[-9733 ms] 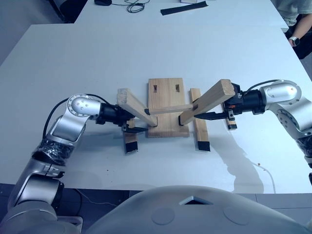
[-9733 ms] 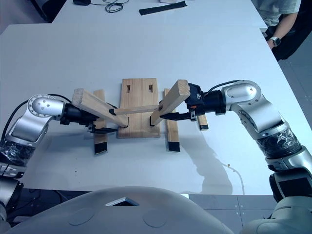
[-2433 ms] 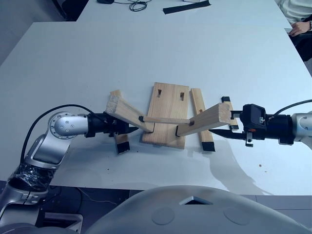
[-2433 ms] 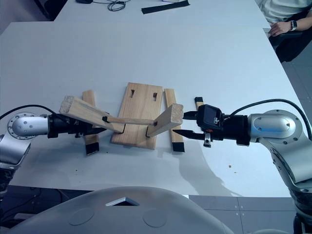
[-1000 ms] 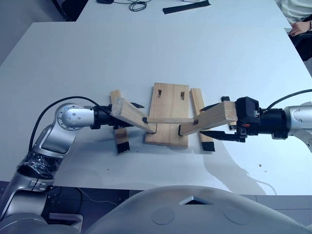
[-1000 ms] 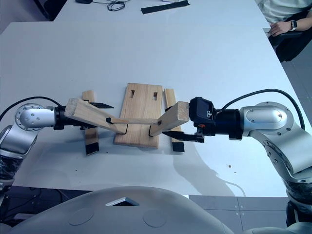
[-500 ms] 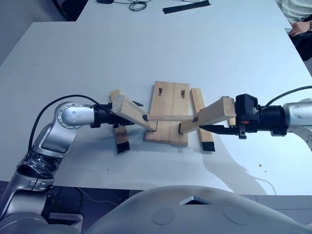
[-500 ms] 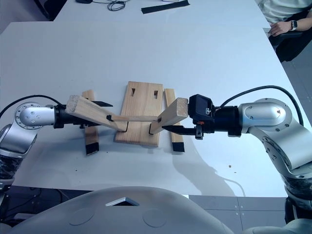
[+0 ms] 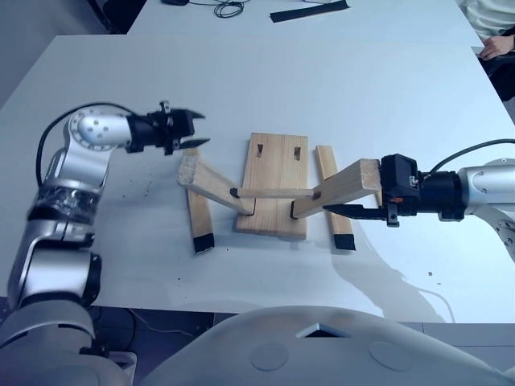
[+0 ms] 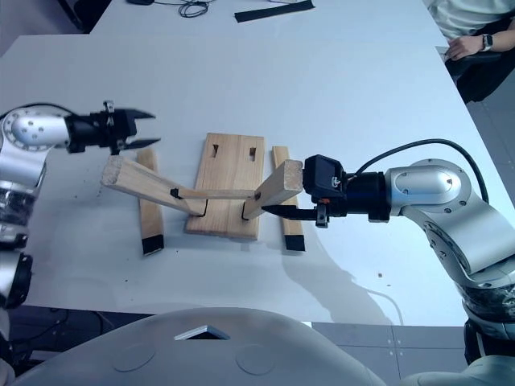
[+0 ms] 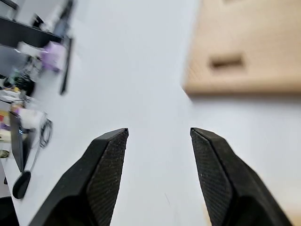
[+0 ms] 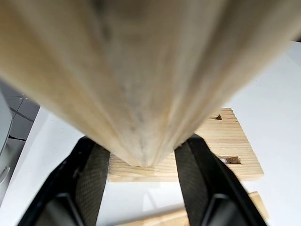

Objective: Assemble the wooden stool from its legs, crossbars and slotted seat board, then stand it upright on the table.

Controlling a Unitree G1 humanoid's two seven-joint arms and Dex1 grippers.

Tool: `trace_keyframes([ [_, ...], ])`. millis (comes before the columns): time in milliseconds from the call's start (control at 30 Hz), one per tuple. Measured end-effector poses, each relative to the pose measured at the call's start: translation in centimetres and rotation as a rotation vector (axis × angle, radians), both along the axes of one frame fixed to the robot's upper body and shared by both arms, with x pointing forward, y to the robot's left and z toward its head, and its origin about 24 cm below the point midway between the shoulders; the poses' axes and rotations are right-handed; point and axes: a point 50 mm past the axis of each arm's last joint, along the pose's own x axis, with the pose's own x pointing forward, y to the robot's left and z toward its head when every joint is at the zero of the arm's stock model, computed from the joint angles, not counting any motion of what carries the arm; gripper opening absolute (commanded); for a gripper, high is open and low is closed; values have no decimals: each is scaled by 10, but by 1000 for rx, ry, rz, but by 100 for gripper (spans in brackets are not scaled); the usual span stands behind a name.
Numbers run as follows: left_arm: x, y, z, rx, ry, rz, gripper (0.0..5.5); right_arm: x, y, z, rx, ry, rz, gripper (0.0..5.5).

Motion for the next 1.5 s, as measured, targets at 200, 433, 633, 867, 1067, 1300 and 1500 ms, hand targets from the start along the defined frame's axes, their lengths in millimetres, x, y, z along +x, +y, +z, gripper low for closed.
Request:
trace_keyframes([
  [200,-1,-74,31,-237,171,-232,246,2,3,0,-2,-1,22,204],
  [433,-31,-92,37,-150,350,-468,246,3,6,1,-5,-2,41,204],
  [633,-49,-96,27,-85,463,-548,246,3,10,1,-7,-2,61,204],
  [867,-56,-106,23,-80,497,-582,246,4,12,1,-6,-5,74,204],
  [1067,-68,-109,22,-59,502,-622,246,3,15,0,-4,0,96,204],
  [1300,-77,-101,16,-28,502,-615,246,2,19,-1,6,10,118,204],
  [1500,-83,-100,10,-33,512,-589,246,3,23,-2,11,20,132,204],
])
